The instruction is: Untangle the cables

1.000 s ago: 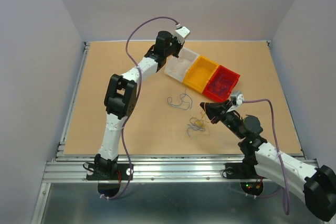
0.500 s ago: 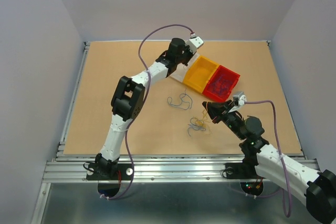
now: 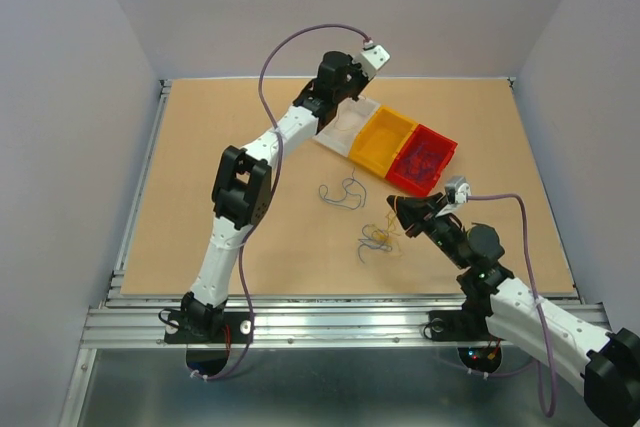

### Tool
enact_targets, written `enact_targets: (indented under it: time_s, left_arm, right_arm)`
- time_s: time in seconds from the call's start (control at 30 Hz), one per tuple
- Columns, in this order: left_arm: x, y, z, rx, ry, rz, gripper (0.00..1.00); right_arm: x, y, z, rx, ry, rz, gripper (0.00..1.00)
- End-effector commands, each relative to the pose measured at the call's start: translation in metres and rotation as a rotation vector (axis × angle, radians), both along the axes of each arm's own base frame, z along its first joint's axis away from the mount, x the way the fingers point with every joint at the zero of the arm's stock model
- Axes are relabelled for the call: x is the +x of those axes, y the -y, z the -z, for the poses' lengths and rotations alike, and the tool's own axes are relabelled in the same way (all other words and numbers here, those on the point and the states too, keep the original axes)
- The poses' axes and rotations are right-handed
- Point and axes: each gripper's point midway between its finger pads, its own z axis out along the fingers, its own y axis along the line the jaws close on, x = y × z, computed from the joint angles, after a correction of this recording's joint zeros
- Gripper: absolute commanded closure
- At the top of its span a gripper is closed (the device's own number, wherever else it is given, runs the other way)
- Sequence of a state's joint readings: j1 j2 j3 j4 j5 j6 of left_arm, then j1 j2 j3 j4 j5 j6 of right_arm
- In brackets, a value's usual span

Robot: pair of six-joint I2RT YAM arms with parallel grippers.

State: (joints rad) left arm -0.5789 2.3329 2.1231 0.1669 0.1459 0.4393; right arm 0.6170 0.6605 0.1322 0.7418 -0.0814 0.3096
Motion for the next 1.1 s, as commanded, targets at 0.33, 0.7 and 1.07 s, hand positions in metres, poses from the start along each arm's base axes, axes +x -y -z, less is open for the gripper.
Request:
enact_targets:
  time_s: [0.33,0.7,1.07]
  left_arm:
    - [-0.011,0.0,0.034,0.093,0.032,0.075,1.0]
    - [-0.033,-0.01,0.083,0.163,-0.12,0.091,0.87]
    - [-0.033,-0.023,0.034,0.15,-0.08,0.027,0.43]
  right_arm:
    - [-0.002,0.006,0.002,-0.002,0.016,0.025,0.93]
    - [0.001,0.008,0.002,0.009,0.005,0.045,0.93]
    - [0.011,0.012,0.008,0.009,-0.039,0.098,0.93]
